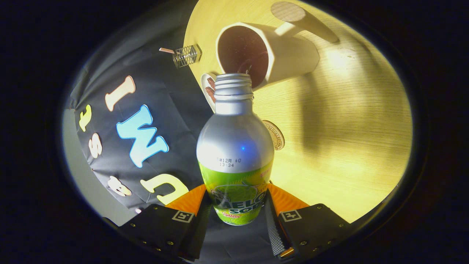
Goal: Take the bottle from table, then pour the juice into the cup, finally place the bottle on the coaster
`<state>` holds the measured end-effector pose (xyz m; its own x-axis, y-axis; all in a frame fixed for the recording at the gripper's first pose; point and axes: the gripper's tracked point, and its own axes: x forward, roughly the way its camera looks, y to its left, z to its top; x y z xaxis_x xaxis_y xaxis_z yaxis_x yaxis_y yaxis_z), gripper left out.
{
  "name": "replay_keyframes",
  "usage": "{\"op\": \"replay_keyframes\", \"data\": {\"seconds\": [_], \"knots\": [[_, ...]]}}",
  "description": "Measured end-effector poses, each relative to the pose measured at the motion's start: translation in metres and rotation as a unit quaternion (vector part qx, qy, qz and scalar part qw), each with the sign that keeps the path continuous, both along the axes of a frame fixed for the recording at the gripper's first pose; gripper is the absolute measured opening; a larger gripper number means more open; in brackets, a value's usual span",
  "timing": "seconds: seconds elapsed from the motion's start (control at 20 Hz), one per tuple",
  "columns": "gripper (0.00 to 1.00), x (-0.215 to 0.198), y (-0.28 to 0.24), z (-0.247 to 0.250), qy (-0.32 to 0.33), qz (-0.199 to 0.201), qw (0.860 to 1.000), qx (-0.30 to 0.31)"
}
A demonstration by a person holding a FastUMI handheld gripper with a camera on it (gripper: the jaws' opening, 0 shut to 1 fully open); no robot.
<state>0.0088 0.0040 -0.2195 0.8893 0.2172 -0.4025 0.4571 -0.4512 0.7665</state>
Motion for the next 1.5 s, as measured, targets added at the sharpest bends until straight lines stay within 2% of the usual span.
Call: {"op": "replay_keyframes", "data": {"seconds": [1.5], "knots": [[0.71,0.003,-0.015,0.010,0.016,-0.017,0.998,0.063]]}}
